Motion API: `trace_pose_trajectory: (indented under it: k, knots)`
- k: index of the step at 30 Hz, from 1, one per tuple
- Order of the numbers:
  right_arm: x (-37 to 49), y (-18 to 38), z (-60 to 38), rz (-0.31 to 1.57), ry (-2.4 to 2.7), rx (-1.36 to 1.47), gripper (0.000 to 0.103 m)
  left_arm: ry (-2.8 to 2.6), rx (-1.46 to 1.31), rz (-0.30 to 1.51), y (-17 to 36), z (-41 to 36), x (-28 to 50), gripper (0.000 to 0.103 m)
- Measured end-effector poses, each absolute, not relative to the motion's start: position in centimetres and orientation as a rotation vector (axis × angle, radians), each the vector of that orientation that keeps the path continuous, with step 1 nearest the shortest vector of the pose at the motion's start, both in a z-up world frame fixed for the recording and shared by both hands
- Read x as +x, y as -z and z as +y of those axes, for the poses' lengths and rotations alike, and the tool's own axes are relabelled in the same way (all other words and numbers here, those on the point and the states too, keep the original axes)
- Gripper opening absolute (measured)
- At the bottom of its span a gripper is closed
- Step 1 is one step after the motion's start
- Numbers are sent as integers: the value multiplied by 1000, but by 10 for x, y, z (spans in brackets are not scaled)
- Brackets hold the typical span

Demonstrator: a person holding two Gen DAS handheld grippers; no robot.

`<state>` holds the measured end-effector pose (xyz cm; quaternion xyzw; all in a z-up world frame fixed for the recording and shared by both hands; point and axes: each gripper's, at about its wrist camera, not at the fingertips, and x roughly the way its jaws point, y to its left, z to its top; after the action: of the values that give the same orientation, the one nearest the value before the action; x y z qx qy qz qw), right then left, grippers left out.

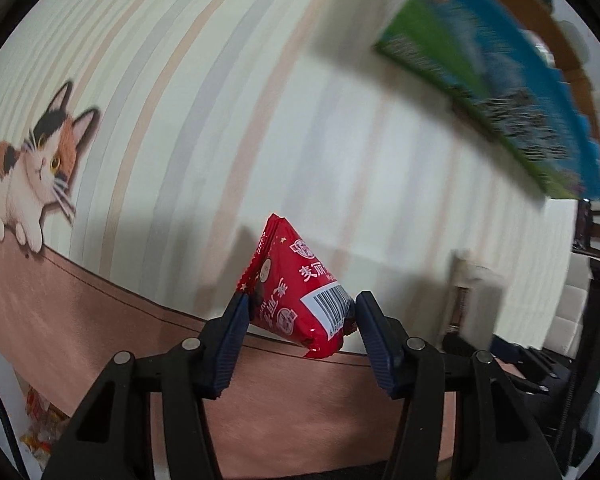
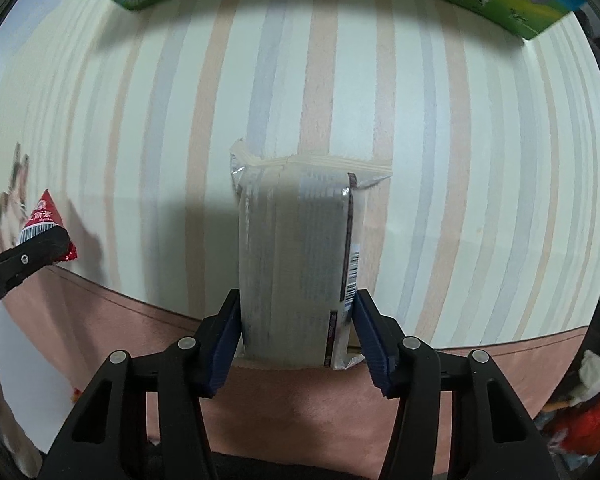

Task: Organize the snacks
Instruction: 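Lift the red packet and white packet and carry both over the box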

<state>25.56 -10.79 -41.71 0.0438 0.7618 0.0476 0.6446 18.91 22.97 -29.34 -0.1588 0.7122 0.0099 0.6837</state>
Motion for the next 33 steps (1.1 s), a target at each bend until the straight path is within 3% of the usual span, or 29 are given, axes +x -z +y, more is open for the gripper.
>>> trace_pose_trajectory:
  k: [13, 16, 21, 25, 27, 33]
  knots:
    - [264, 326, -162, 1572, -189, 329, 56, 217, -325, 1440, 183, 162, 236, 52]
    - [276, 292, -180, 1505, -200, 382, 56, 268, -305, 1409, 159, 145, 259, 44]
    - [315, 240, -201, 1387, -197, 417, 57, 322, -282, 1381, 139, 125, 306, 43]
    - [338, 221, -219, 1342, -159, 389, 57, 388, -219, 1400, 148, 114, 326, 45]
    - [341, 223, -231, 1346, -146, 388, 57, 387, -222, 1450, 173, 114, 323, 69]
    - [322, 281, -254, 1456, -87, 463, 57, 375, -252, 1652, 255, 105, 298, 70]
